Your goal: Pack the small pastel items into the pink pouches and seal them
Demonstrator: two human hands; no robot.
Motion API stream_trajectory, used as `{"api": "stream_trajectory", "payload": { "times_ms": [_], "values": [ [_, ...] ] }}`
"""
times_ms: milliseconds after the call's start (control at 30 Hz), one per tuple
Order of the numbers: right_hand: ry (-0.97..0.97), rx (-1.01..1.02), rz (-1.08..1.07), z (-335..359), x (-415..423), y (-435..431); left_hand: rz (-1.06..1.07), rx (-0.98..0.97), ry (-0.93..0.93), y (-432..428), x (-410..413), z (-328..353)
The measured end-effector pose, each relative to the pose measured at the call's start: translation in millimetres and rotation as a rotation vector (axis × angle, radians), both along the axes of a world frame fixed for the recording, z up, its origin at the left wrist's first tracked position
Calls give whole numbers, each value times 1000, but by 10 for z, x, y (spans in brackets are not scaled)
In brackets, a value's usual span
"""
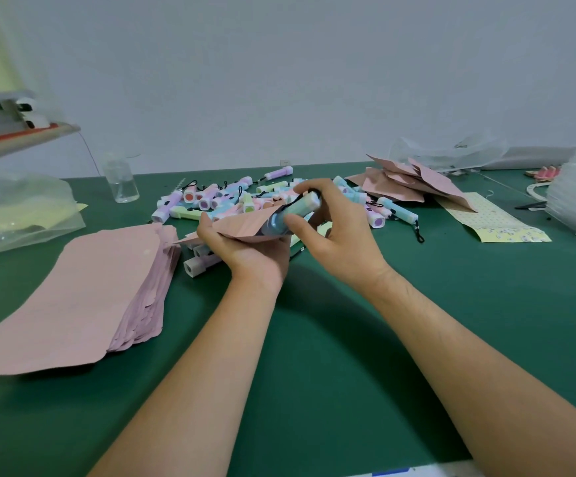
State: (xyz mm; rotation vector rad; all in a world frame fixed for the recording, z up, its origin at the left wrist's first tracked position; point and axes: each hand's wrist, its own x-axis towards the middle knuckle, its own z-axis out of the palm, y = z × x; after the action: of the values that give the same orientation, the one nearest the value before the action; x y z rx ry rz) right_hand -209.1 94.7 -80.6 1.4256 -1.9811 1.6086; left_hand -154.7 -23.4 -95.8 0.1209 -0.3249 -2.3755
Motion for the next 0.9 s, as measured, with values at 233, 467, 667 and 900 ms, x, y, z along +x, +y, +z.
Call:
{"api": "stream_trajectory", "payload": {
  "times_ms": [233, 467, 667, 900],
  "values": [
    [-30, -3, -6, 12, -8, -5, 18, -2, -52, 5, 31, 31],
    [-159, 116, -109, 60, -3, 12, 67, -67, -129, 78, 56, 80],
    [-430, 116, -73, 72, 85, -19, 25, -217, -219, 310, 25, 125],
    [-468, 290, -8, 65, 68, -20, -78, -297, -373, 452, -14, 45]
  ]
}}
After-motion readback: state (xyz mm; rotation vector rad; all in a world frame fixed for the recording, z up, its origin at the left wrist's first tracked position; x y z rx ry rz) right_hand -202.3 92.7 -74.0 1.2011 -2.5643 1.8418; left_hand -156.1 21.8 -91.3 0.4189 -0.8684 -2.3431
